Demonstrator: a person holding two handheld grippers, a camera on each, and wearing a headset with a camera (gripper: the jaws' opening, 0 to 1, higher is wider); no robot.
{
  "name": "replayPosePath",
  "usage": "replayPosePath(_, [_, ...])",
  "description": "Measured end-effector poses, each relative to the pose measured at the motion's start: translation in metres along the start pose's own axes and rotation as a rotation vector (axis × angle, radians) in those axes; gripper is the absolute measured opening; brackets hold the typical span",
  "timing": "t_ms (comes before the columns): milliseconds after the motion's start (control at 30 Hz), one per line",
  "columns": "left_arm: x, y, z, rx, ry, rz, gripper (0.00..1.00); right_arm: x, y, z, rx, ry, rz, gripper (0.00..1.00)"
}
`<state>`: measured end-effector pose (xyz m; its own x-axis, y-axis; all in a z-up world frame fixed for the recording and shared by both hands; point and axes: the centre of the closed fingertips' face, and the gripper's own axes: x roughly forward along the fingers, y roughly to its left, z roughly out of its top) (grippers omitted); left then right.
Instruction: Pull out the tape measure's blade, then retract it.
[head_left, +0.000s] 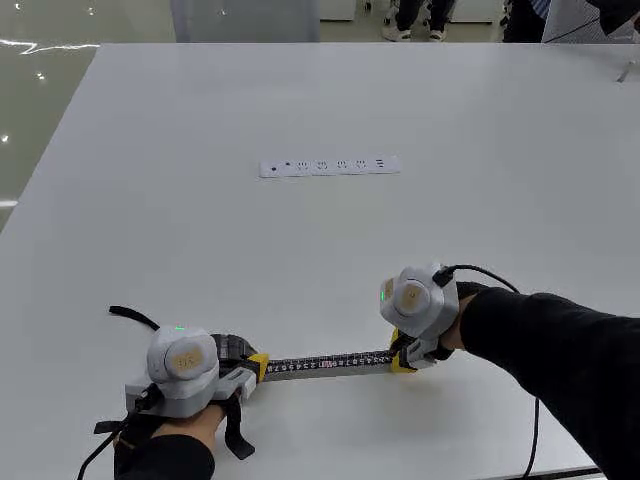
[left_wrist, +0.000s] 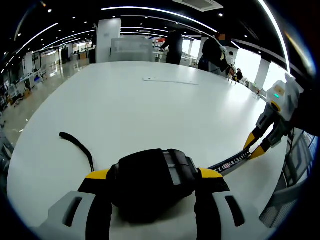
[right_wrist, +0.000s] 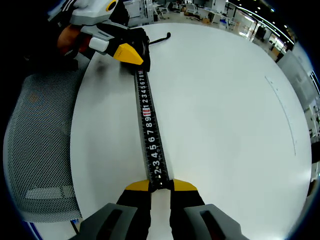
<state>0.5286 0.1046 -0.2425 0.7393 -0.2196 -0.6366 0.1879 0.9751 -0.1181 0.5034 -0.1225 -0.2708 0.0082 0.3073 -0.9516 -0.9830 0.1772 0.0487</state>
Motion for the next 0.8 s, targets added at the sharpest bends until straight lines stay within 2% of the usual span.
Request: replayPosePath(800, [-0.001, 0.000, 0.000, -0.003, 0.003, -0.002, 0.63, 0.003, 0.001, 0.011, 0.009, 0.005, 0.005, 0.10])
